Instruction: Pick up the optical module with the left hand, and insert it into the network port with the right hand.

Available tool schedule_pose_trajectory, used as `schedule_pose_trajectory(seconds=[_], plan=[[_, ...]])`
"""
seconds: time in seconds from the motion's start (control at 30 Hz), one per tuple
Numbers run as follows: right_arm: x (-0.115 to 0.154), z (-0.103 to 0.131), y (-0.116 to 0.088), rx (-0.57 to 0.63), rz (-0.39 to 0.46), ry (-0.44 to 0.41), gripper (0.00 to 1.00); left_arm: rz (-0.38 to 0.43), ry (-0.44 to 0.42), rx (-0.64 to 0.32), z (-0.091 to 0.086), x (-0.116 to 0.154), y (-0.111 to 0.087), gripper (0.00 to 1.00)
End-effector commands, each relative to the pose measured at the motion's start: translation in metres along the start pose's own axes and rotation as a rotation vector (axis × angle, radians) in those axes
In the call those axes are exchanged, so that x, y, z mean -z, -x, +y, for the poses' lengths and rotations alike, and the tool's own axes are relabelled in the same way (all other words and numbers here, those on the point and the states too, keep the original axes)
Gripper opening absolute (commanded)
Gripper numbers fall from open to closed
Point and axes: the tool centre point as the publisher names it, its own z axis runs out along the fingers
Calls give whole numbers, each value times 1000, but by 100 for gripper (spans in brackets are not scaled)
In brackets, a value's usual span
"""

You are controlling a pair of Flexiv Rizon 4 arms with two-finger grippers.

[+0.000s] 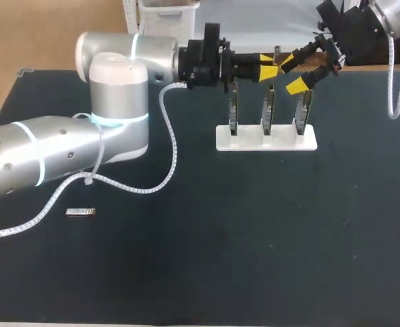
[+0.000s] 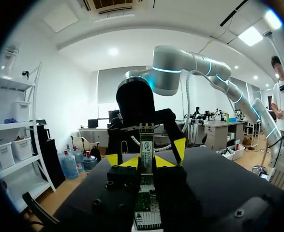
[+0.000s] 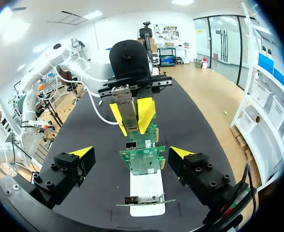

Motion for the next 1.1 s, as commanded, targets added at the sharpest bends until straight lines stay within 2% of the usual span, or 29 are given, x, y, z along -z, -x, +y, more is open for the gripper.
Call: schedule_pose_trajectory(seconds=[0.03,1.1], plan=[[0,1,0,0,0,-3,100,-2,31,0,-7,2,0,0],[0,1,0,0,0,-3,100,11,23,18,-9,3,-6,0]])
